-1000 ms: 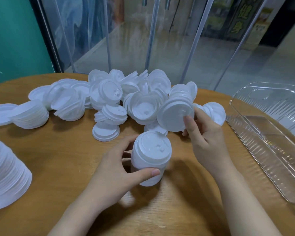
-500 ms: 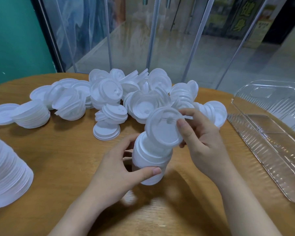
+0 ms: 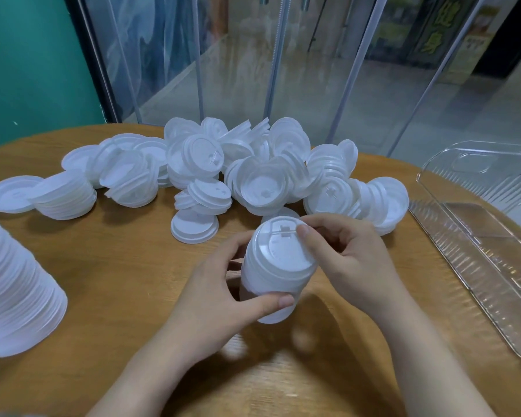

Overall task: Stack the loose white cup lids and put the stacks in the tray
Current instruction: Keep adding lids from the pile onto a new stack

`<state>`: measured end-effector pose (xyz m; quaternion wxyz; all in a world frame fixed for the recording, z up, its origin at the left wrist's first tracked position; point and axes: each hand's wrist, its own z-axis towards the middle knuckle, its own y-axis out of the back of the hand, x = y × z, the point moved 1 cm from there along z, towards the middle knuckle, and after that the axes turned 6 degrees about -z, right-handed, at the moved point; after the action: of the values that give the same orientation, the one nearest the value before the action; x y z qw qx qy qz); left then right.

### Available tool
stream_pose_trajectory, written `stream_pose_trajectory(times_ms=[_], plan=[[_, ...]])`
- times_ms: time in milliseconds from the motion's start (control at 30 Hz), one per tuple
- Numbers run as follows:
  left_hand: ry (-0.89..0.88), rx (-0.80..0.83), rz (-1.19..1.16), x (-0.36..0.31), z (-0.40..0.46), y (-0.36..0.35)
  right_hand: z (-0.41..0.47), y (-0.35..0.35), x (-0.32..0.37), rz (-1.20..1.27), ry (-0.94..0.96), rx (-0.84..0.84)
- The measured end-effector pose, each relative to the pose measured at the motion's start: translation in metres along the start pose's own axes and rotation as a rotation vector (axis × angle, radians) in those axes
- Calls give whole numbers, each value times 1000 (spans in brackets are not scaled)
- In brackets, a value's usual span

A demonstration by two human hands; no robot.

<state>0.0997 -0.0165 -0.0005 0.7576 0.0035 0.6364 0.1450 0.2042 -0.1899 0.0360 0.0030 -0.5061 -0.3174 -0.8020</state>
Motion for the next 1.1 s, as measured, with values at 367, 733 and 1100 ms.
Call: stream_pose_trajectory(times_ms=[367,733,1100], plan=[[-48,-51,-101,-3,5,-4,-1,0,-2,-36,-24,3],[-55,-32,-52,-2,5,-5,2,1,-9,-25,-61,-16],[-23,-23,-47,-1,4,-5,22,32,-83,-454,-513,-410]])
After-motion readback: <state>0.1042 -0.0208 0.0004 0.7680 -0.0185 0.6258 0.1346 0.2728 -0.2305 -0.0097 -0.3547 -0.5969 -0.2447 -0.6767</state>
